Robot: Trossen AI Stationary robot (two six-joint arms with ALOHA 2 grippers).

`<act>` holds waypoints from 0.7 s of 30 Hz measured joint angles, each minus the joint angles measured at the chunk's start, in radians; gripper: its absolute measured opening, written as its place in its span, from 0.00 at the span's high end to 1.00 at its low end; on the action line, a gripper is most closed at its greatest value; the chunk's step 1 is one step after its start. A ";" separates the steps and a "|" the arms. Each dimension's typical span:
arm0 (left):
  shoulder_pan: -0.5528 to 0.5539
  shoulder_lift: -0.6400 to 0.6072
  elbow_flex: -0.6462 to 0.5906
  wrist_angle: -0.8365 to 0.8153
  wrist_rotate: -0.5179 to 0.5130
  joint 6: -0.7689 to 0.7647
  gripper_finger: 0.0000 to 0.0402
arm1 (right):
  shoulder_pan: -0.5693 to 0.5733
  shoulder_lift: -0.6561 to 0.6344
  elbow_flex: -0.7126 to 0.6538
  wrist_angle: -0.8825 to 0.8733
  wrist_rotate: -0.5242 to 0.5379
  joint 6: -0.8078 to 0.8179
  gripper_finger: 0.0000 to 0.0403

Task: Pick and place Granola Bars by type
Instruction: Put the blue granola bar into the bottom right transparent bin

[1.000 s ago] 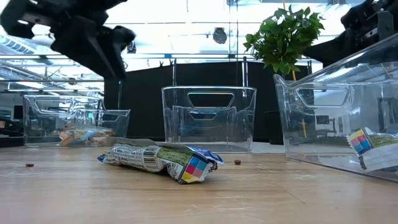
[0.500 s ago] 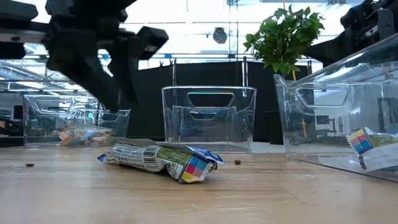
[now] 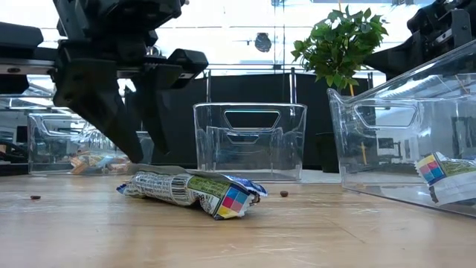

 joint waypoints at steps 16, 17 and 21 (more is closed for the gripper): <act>0.008 0.031 -0.003 0.008 0.079 -0.060 0.68 | 0.000 0.000 0.000 0.001 -0.001 0.007 0.98; 0.007 0.034 -0.003 0.005 0.080 -0.060 0.68 | 0.000 0.000 0.000 0.002 -0.001 0.008 0.98; 0.011 0.034 -0.004 0.007 0.081 -0.054 0.68 | 0.000 0.000 0.000 0.007 -0.001 0.008 0.98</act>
